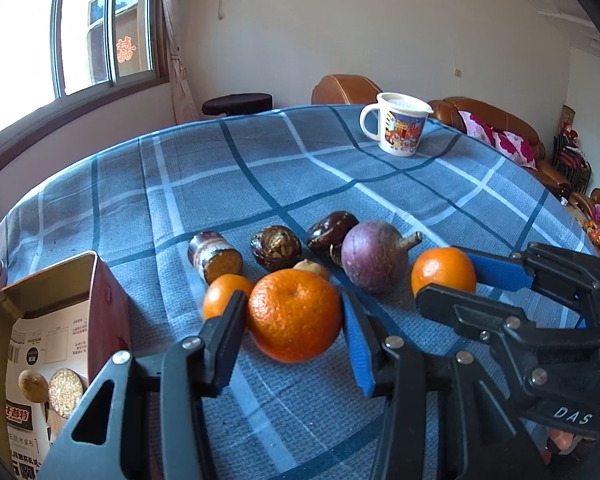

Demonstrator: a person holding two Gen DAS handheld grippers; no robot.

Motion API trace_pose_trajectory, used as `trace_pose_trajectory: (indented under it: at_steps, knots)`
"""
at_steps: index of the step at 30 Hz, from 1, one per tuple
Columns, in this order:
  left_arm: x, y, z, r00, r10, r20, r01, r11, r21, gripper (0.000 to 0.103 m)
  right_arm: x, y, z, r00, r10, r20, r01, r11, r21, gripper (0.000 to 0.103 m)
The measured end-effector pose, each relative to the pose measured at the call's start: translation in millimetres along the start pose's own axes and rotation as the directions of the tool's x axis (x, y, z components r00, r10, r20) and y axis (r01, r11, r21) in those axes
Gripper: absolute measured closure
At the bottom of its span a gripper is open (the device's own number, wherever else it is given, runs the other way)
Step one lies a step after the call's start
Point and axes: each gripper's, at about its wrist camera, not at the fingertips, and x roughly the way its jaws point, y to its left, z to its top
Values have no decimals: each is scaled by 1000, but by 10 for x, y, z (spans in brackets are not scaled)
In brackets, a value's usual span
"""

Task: Organize fruits
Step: 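Grasp the large mandarin with the left tool while the right tool holds the orange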

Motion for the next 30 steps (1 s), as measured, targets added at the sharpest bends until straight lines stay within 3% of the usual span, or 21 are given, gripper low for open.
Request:
trace_pose_trajectory:
  at_steps: [30]
  knots:
    - [-353,17,-43,977,100,188,-96,995,-32,54,-179,121,50,990,-27,138,34,998,-48,66]
